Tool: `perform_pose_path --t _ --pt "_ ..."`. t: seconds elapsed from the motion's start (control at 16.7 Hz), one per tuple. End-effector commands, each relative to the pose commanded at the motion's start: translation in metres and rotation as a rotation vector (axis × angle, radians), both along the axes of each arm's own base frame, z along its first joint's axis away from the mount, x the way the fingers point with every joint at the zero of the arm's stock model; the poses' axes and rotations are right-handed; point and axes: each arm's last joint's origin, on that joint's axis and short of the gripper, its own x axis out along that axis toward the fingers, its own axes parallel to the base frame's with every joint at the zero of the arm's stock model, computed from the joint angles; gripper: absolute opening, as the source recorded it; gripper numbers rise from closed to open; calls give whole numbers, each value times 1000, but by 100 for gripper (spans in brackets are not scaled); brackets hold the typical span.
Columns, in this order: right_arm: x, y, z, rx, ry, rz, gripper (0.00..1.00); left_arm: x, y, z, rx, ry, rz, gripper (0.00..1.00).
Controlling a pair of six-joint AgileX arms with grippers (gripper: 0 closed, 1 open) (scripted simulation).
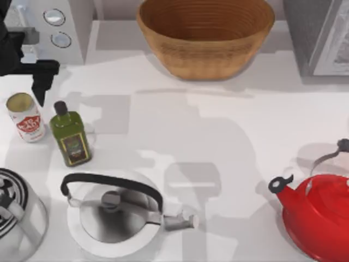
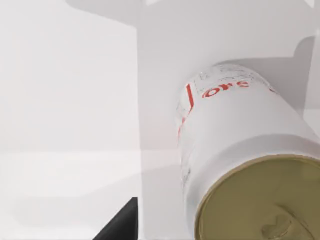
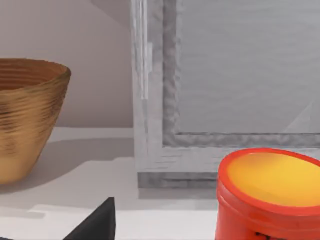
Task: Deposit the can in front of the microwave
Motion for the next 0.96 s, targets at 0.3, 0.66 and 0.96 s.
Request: perform_pose_path --t 0.3,0.66,0.96 --pt "0 0 0 0 0 0 100 0 0 0 0 0 0 100" --pt "0 0 0 0 0 0 100 1 0 16 0 -2 -1 100" --pt "0 0 0 0 0 0 100 0 -1 40 0 0 -1 100"
